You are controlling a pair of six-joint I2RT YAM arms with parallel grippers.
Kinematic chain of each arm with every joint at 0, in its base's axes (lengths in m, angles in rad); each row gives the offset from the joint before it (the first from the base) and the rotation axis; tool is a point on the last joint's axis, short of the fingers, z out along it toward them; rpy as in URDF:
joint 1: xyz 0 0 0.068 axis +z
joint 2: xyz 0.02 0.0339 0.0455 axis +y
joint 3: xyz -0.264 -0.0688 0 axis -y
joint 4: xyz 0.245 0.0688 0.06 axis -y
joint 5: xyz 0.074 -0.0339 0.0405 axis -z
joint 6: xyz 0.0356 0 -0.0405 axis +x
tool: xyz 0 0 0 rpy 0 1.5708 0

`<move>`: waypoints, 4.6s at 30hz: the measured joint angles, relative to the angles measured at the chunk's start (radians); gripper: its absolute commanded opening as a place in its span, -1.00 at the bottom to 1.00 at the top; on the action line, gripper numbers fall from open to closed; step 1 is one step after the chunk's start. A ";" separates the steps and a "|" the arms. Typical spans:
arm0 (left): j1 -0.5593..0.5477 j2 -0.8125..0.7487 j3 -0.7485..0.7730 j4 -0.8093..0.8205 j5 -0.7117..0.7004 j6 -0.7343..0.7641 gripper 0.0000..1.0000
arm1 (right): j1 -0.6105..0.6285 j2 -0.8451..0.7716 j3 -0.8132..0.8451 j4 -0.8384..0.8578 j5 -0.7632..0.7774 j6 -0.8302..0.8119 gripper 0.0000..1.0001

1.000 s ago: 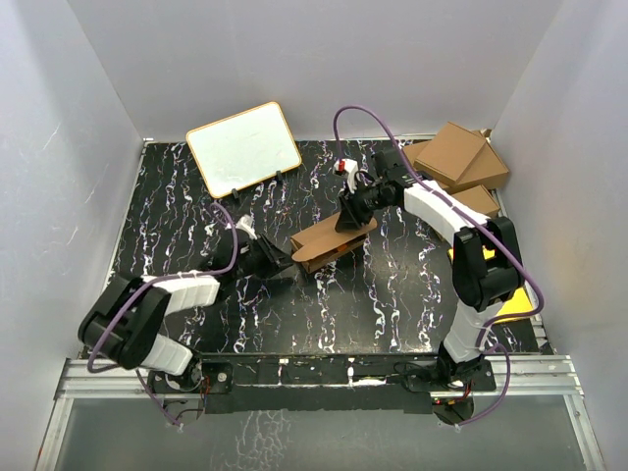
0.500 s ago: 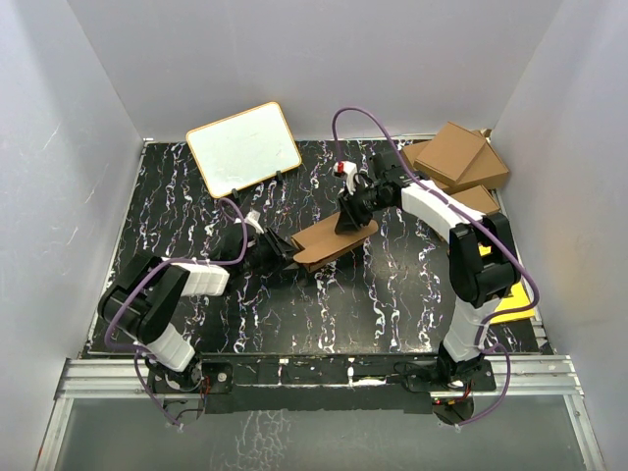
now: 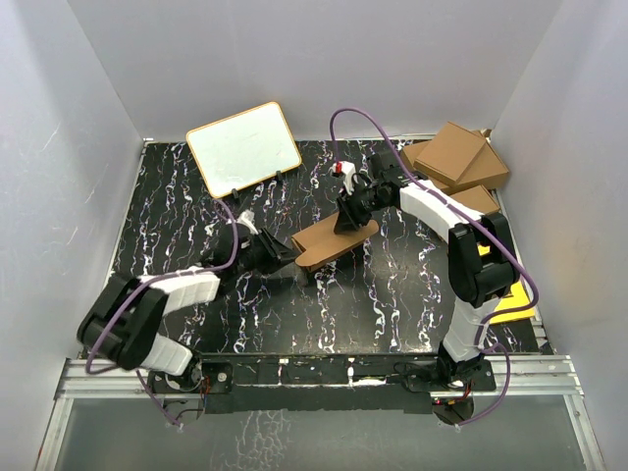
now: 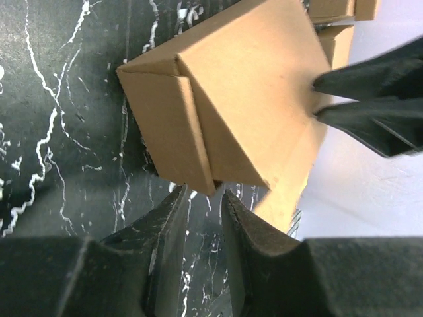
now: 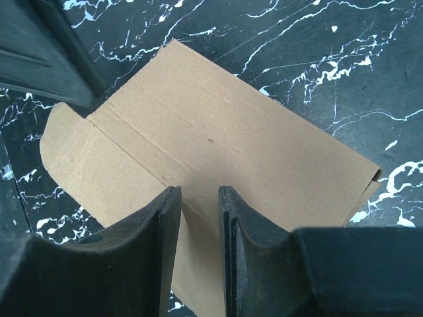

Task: Fold the paper box

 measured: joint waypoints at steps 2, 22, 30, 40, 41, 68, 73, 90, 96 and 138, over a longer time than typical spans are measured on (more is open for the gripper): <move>0.000 -0.084 -0.006 -0.063 -0.018 0.019 -0.39 | 0.000 0.000 0.001 0.000 0.006 0.000 -0.32; 0.006 0.024 0.290 -0.297 0.024 0.209 -0.23 | 0.000 0.070 0.009 -0.026 0.079 -0.001 -0.32; 0.004 0.084 0.305 -0.331 0.039 0.233 -0.24 | 0.000 0.097 0.028 -0.042 0.079 -0.001 -0.32; 0.004 -0.053 0.261 -0.331 -0.020 0.256 -0.03 | -0.018 0.083 0.046 -0.075 -0.011 -0.021 -0.16; 0.004 -0.110 0.227 -0.319 -0.038 0.255 0.09 | -0.028 0.069 0.046 -0.079 -0.034 -0.021 -0.11; 0.006 -0.119 -0.098 0.092 -0.057 -0.002 0.72 | -0.279 0.233 0.036 0.054 -0.264 0.161 0.11; 0.006 -0.055 -0.079 0.098 -0.049 -0.012 0.72 | -0.279 0.249 0.071 0.042 -0.297 0.164 0.01; 0.006 0.040 -0.053 0.133 -0.042 -0.047 0.76 | -0.279 0.308 0.079 0.010 -0.312 0.179 -0.27; 0.006 0.069 -0.052 0.144 -0.042 -0.065 0.89 | -0.280 0.308 0.078 0.009 -0.313 0.198 -0.37; -0.084 0.304 0.010 0.452 -0.148 -0.232 0.21 | -0.327 0.327 0.030 0.067 -0.397 0.289 -0.43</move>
